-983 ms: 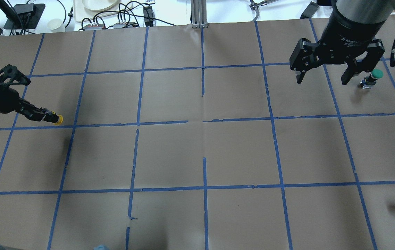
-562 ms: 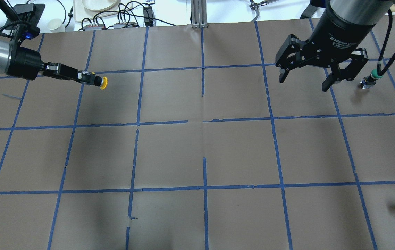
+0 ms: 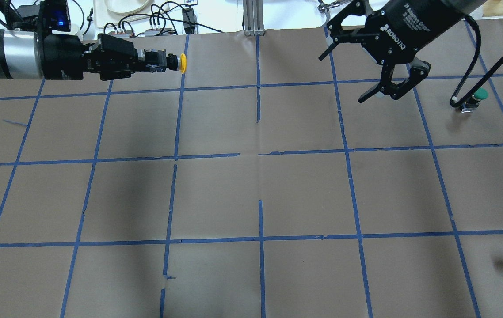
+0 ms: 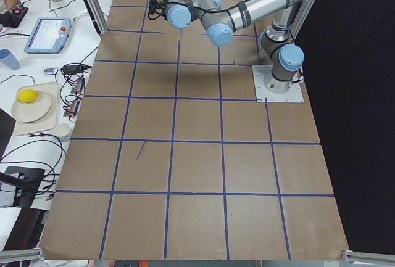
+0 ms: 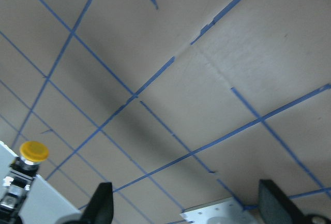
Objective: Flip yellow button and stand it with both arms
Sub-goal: 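Lift the yellow button with the left gripper and carry it toward the right gripper, then grasp the yellow cap with the right gripper while the left gripper holds the body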
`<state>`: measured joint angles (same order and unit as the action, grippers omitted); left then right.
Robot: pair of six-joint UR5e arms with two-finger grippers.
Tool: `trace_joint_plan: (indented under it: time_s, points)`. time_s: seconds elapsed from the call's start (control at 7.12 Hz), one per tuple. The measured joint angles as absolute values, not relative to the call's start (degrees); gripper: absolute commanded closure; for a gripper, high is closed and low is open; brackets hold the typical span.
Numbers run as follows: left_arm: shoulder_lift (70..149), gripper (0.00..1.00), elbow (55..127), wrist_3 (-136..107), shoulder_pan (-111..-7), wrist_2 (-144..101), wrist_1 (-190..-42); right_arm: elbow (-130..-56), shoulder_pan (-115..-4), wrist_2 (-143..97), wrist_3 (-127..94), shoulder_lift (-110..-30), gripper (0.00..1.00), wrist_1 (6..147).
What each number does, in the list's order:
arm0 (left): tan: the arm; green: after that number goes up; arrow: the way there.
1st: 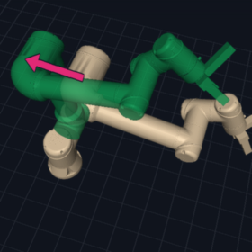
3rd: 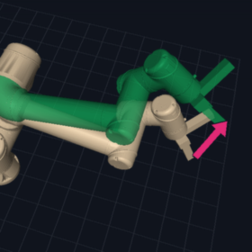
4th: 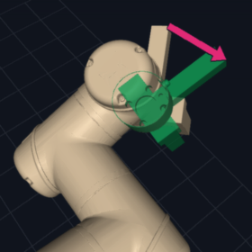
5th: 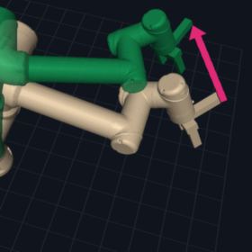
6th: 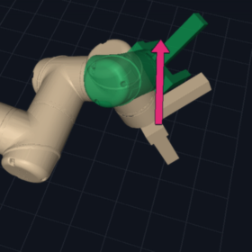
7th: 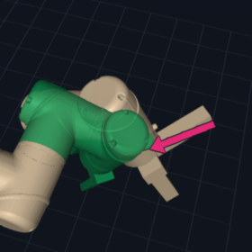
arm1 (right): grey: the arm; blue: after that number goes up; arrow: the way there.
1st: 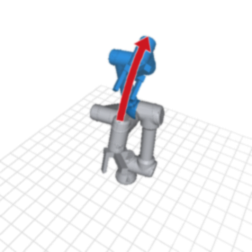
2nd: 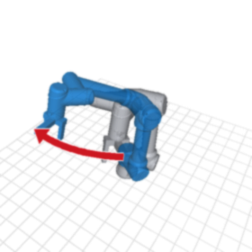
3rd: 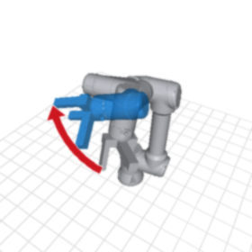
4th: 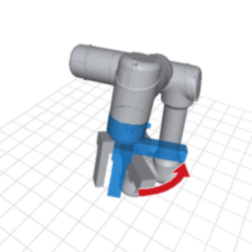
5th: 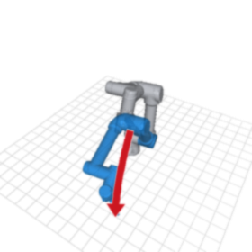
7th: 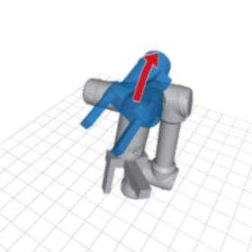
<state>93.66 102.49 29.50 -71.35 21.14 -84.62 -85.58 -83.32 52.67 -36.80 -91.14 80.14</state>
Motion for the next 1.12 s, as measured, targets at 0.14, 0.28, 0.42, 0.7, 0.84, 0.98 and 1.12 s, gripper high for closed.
trace_joint_plan:
  time_s: [0.14, 0.28, 0.42, 0.7, 0.84, 0.98, 1.12]
  points:
    - [93.29, 1.00, 102.59, 24.32, -72.90, 16.24, -84.42, -85.85, -82.23, 46.33, -42.16, -91.11, 0.00, 80.11]
    - [93.05, 1.00, 102.83, 19.34, -74.06, 11.78, -84.50, -86.08, -81.91, 41.33, -46.81, -91.05, 0.00, 80.59]
    - [92.72, 1.00, 103.30, 14.11, -75.31, 7.77, -84.71, -86.19, -82.00, 37.78, -49.24, -90.98, 0.00, 81.45]
    - [91.17, 1.00, 104.25, 6.55, -78.25, 4.06, -84.79, -86.29, -82.51, 32.58, -50.37, -90.41, 0.00, 83.04]
    - [90.45, 1.00, 104.76, 4.25, -79.23, 3.22, -84.83, -86.30, -82.87, 30.92, -50.48, -90.01, 0.00, 85.12]
    - [89.93, 1.00, 105.46, 2.85, -79.74, 2.83, -84.85, -86.30, -83.50, 30.16, -50.57, -89.22, 0.00, 87.64]
    - [89.33, 1.00, 106.15, 2.28, -80.31, 2.24, -84.81, -86.30, -84.31, 29.91, -50.98, -88.12, 0.00, 90.52]
